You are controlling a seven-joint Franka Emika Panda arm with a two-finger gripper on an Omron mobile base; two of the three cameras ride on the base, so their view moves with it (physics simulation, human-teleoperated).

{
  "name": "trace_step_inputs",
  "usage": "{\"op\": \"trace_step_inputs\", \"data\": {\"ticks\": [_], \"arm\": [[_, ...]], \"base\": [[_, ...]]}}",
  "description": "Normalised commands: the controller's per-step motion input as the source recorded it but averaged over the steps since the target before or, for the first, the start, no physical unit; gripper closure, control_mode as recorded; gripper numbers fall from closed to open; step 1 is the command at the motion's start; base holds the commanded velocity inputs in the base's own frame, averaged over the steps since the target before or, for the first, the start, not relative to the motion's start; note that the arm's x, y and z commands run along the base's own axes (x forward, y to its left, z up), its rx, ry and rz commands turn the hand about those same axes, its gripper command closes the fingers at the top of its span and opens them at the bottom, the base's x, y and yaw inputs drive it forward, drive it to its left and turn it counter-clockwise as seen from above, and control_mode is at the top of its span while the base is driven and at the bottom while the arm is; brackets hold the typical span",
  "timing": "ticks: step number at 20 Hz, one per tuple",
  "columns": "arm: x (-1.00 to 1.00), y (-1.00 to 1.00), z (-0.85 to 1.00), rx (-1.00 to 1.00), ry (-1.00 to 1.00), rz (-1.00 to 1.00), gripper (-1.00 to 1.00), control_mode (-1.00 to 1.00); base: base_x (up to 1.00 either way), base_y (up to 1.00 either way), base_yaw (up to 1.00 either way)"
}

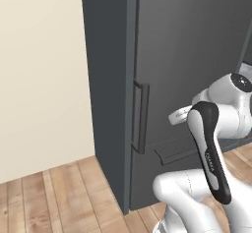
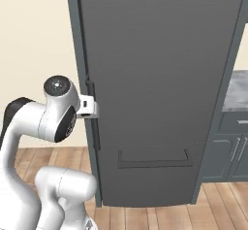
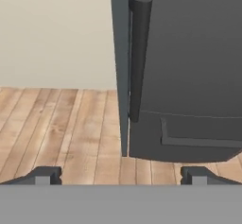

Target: Retrieve the tangerine and apple from the fridge and place them into the bowl on the dining table.

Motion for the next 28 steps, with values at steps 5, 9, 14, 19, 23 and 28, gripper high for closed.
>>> {"op": "trace_step_inputs", "data": {"ticks": [5, 9, 14, 19, 23, 28], "arm": [[0.53, 0.12, -0.16, 0.0, 0.0, 0.08, -1.0, -1.0], [0.5, 0.0, -0.21, 0.0, -0.08, 0.05, -1.0, -1.0], [0.46, 0.05, -0.24, 0.0, -0.15, 0.0, -1.0, -1.0], [0.5, 0.14, -0.15, 0.0, -0.1, 0.0, -1.0, -1.0], [0.47, 0.03, -0.02, 0.0, 0.0, 0.0, -1.0, -1.0], [0.49, 0.0, -0.07, 0.0, 0.0, 0.0, -1.0, -1.0]], "base": [[0.0, 0.0, 0.0], [0.0, 0.0, 0.0], [0.0, 0.0, 0.0], [0.0, 0.0, 0.0], [0.0, 0.0, 0.0], [0.0, 0.0, 0.0]]}}
